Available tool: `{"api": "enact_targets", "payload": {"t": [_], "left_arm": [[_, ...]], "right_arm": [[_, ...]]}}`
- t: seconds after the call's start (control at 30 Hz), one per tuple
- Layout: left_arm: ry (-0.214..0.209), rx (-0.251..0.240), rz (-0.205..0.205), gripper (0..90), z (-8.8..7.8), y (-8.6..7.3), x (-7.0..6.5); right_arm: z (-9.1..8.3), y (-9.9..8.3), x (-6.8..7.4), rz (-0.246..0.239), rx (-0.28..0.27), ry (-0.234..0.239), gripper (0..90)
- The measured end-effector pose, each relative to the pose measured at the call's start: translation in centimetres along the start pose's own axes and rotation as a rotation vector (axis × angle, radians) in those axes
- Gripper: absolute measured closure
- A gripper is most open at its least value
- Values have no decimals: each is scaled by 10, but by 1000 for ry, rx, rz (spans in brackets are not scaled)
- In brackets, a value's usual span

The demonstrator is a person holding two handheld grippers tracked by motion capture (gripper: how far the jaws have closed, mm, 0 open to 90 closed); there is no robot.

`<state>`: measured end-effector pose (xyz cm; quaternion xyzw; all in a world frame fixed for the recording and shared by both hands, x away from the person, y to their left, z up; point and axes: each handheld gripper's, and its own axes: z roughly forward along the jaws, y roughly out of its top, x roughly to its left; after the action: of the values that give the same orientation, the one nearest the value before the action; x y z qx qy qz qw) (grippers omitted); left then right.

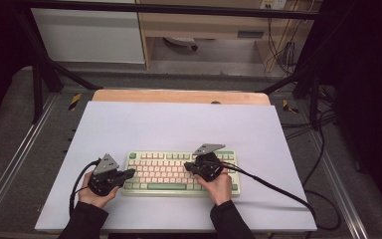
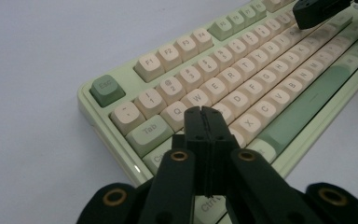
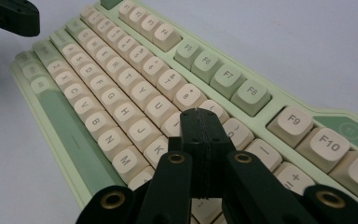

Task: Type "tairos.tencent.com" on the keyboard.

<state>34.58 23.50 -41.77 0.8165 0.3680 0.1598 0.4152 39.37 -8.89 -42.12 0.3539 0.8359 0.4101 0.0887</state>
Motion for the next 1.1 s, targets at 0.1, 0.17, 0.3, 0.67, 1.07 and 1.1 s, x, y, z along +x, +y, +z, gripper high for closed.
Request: {"api": "enact_targets", "payload": {"t": [0.1,0.17,0.3,0.67,1.07,1.1], "left_arm": [[-1,1,-1,899,1,0,0],[0,1,-2,899,0,0,0],[0,1,-2,899,1,0,0],[-3,5,2,899,2,0,-1],[-2,-2,4,899,0,1,-1],[-2,-2,4,899,0,1,-1]], "right_arm": [[2,-1,-1,1,3,-3,900],[3,-1,-1,-5,6,-3,900],[6,-2,-2,-9,10,-5,900],[7,-3,-1,-2,19,-9,900],[-20,2,3,-35,-12,7,900],[-22,3,3,-41,-12,8,900]]}}
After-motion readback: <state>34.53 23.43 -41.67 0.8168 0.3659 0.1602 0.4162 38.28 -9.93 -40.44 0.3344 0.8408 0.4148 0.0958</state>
